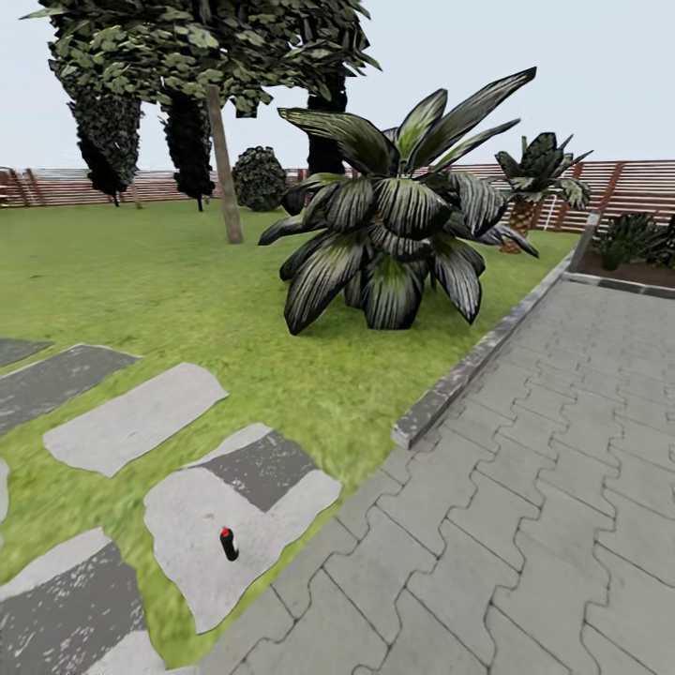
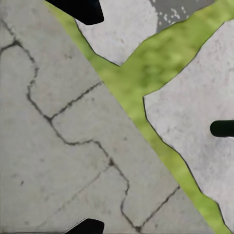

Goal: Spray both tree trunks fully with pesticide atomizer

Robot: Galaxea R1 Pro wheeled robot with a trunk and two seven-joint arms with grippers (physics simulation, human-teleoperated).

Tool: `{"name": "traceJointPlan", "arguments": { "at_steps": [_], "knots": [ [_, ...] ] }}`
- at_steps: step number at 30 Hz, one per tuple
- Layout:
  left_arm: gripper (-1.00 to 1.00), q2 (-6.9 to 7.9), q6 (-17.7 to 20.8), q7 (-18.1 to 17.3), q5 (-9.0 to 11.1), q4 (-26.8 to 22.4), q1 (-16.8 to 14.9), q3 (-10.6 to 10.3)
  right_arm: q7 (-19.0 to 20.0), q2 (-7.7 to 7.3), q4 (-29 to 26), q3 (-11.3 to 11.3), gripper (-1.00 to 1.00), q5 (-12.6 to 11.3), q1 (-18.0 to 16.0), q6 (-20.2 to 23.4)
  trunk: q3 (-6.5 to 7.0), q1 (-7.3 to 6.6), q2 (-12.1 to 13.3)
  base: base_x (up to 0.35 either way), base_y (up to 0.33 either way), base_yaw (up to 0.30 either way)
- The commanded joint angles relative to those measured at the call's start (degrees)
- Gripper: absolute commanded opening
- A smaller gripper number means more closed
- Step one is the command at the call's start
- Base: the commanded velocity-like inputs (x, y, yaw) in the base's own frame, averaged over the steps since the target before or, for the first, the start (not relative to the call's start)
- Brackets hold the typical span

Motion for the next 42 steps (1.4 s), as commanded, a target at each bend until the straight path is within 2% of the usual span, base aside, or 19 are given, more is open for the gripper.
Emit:
{"name": "traceJointPlan", "arguments": {
  "at_steps": [1, 20, 42],
  "knots": [
    [1.00, 0.01, -0.2, 0.0, 0.1, 0.1, 0.0, 0.0, 0.0, -0.01, 0.0, 0.0, 1.00, 0.1, 0.0, -0.2, -0.05, 0.01, 0.0, 0.197, -0.244, 0.279],
    [1.00, -0.01, -0.2, 0.0, 0.1, 0.1, 0.0, 0.0, 0.0, -0.01, 0.0, 0.0, 1.00, 0.1, 0.0, -0.2, -0.05, 0.01, 0.0, 0.196, -0.207, 0.279],
    [1.00, -0.01, -0.2, 0.0, 0.1, 0.1, 0.0, 0.0, 0.0, -0.01, 0.0, 0.0, 1.00, 0.1, 0.0, -0.2, -0.05, 0.01, 0.0, 0.050, -0.031, 0.279]
  ]
}}
